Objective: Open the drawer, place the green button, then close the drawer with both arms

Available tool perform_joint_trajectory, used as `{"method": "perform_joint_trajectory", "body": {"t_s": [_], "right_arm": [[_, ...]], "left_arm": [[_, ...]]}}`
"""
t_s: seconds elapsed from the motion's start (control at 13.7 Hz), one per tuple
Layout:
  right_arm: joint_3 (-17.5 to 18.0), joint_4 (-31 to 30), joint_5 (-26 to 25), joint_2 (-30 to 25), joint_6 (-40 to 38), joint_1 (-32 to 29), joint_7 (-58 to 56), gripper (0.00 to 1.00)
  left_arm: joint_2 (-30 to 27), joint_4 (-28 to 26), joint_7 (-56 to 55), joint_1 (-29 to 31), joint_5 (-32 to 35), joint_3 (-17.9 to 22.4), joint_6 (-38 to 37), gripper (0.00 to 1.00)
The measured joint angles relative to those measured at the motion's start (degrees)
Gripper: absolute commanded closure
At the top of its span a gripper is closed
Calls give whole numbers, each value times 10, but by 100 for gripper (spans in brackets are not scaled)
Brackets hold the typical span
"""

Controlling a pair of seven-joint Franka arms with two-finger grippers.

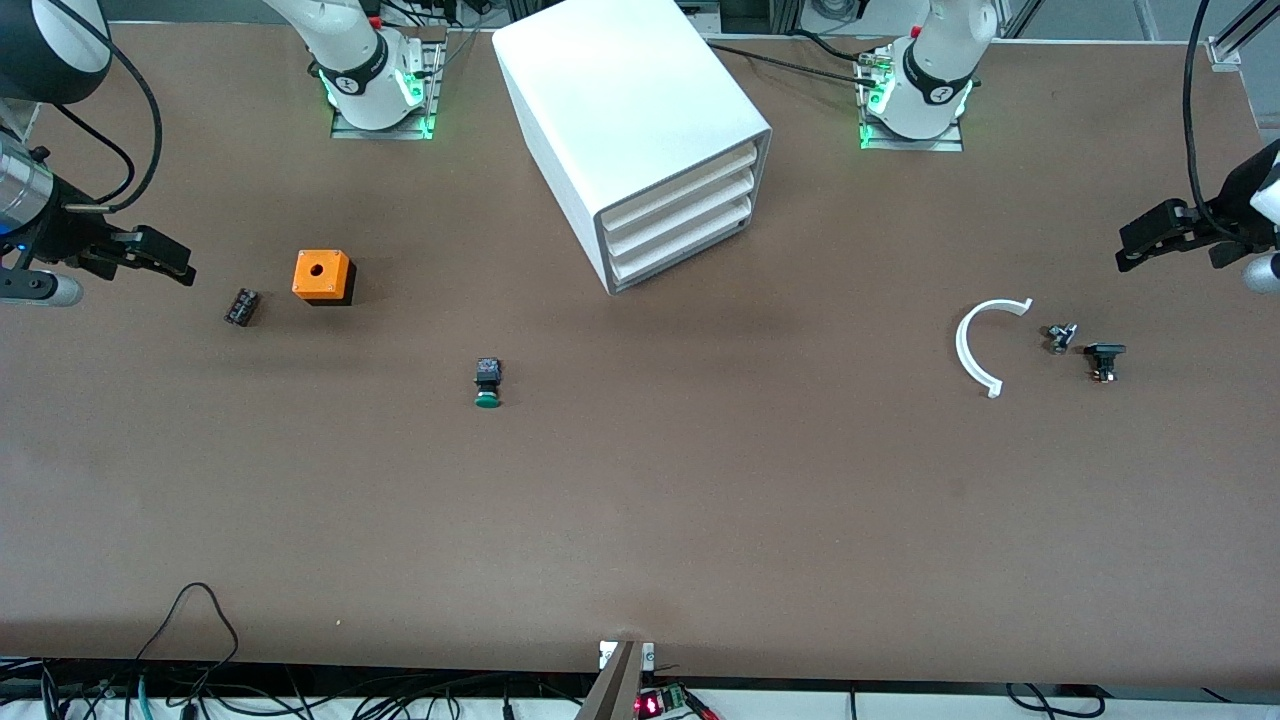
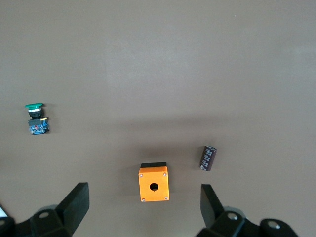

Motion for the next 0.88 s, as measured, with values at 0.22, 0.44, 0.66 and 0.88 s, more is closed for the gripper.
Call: {"method": "perform_joint_trajectory", "body": {"t_s": [0.22, 0.44, 0.66, 0.88], "right_arm": [[0, 0, 0, 0, 0, 0, 0, 0], [0, 0, 0, 0, 0, 0, 0, 0], [0, 0, 0, 0, 0, 0, 0, 0], [0, 0, 0, 0, 0, 0, 0, 0]], "left_arm": [[-2, 0, 0, 0, 0, -1, 0, 0], [-6, 0, 0, 0, 0, -2, 0, 0], [-6, 0, 0, 0, 0, -2, 0, 0], [-6, 0, 0, 0, -10, -2, 0, 0]]}}
